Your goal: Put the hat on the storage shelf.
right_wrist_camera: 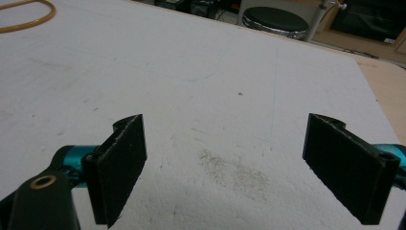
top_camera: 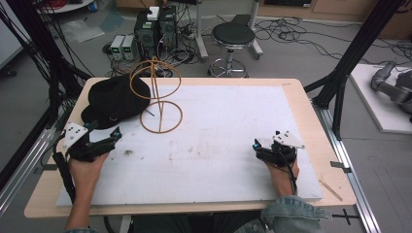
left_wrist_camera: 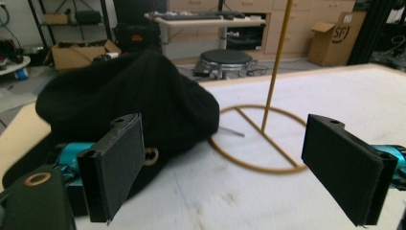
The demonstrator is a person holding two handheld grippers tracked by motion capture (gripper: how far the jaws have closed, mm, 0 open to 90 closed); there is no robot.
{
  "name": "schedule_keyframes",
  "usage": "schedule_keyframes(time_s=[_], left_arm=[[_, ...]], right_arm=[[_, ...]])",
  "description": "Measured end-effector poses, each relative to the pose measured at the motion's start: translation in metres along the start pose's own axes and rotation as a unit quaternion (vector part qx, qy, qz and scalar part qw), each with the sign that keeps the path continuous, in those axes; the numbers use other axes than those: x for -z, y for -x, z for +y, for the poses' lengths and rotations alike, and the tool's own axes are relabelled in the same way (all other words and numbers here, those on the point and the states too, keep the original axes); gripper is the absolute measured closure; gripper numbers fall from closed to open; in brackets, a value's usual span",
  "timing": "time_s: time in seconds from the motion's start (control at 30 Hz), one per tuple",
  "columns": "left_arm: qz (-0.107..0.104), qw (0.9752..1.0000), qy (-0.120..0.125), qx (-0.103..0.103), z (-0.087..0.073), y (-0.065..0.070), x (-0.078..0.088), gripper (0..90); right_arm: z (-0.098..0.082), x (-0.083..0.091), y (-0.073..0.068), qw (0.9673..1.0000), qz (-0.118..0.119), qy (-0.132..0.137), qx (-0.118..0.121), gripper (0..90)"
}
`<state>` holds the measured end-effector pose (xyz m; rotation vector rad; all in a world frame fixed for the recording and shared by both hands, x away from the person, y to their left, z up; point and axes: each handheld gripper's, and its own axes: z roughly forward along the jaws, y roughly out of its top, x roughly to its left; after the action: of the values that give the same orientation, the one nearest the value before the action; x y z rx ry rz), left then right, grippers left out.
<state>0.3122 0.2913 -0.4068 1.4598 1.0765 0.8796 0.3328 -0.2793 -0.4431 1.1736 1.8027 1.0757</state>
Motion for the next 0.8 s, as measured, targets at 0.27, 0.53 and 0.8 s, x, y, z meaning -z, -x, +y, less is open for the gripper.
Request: schedule_keyframes(time_s=[0.27, 0.53, 0.8], left_arm=[[0.008, 0.9998, -0.001, -0.016, 0.018, -0.013, -0.023, 15.2], [0.033, 0.9992, -0.022, -0.012, 0.025, -0.038, -0.053, 15.5], [0.051, 0.9975, -0.043, -0.023, 0.035, -0.054, -0.087, 16.4]], right_arm=[[-0.001, -0.002, 0.000, 0.9999, -0.007, -0.007, 0.006, 14.9], [-0.002, -0.002, 0.002, 0.9999, -0.007, -0.009, 0.006, 14.9], [-0.004, -0.003, 0.003, 0.9999, -0.003, -0.012, 0.004, 14.9]])
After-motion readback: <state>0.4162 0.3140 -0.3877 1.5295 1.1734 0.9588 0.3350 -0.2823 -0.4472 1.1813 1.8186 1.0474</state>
